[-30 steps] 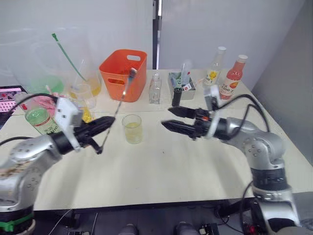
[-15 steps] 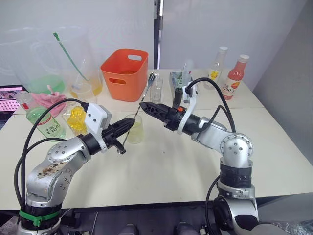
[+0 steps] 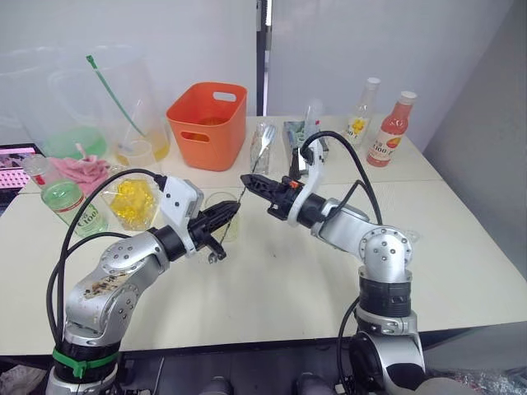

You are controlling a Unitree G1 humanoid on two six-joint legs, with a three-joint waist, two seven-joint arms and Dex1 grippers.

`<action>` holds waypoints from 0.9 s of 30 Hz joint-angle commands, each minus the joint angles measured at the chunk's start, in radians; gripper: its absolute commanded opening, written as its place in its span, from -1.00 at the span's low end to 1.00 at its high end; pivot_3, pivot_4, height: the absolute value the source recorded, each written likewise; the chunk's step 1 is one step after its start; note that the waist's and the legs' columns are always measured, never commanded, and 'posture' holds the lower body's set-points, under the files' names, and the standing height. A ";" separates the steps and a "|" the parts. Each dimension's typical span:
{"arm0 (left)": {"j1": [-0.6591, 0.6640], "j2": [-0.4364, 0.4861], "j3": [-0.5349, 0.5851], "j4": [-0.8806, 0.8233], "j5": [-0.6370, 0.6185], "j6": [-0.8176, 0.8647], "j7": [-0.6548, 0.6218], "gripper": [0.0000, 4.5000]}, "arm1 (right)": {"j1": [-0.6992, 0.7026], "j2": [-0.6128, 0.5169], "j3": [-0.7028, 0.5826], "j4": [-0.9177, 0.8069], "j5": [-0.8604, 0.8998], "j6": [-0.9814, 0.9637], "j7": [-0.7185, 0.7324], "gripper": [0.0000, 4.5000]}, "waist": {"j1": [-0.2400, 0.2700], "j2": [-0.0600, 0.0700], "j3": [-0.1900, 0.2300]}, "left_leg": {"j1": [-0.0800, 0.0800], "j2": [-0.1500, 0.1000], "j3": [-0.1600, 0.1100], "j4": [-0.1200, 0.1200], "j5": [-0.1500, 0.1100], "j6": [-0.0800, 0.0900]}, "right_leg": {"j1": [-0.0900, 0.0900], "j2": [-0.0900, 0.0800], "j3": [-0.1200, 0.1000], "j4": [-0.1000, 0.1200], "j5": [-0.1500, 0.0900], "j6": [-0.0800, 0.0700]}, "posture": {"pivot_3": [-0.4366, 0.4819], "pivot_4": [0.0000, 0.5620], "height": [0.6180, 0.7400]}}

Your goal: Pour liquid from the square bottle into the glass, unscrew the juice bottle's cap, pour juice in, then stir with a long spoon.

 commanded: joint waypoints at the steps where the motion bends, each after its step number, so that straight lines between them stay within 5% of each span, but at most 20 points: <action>1: -0.001 0.002 0.009 -0.023 0.001 -0.012 0.001 -1.00 | -0.021 0.003 -0.010 -0.034 0.022 -0.033 0.014 -0.98 | 0.000 0.000 0.000 | 0.000 0.000 0.000 0.000 0.000 0.000 | 0.000 0.000 0.000 0.000 0.000 0.000 | -0.05 -0.47 1.00; 4: -0.008 -0.005 0.022 -0.020 -0.002 -0.011 0.016 -1.00 | -0.019 0.001 -0.009 -0.038 0.022 -0.032 0.018 -0.98 | 0.000 0.000 0.000 | 0.000 0.000 0.000 0.000 0.000 0.000 | 0.000 0.000 0.000 0.000 0.000 0.000 | -0.05 -0.47 1.00; 17: 0.082 0.187 0.308 -0.063 -0.268 0.096 -0.122 0.91 | -0.155 -0.118 -0.090 0.079 0.074 -0.044 0.148 -1.00 | -0.004 0.000 0.000 | 0.000 0.000 0.000 -0.002 0.000 0.000 | 0.000 0.000 0.000 -0.001 0.000 0.000 | -0.05 -0.47 1.00; 22: 0.274 0.334 0.560 -0.060 -0.387 0.165 -0.253 0.97 | -0.281 -0.212 -0.027 0.198 0.003 -0.091 0.382 -1.00 | -0.023 0.001 0.001 | 0.000 0.001 0.001 -0.004 0.000 0.000 | -0.002 0.000 0.000 -0.001 0.000 0.000 | -0.05 -0.47 1.00; 27: 0.441 0.341 0.667 -0.077 -0.381 0.143 -0.303 0.97 | -0.394 -0.255 0.027 0.331 -0.098 -0.179 0.543 -1.00 | -0.024 0.001 0.001 | 0.001 0.001 0.002 -0.005 0.000 0.000 | -0.002 0.000 0.000 -0.002 0.000 0.000 | -0.05 -0.47 1.00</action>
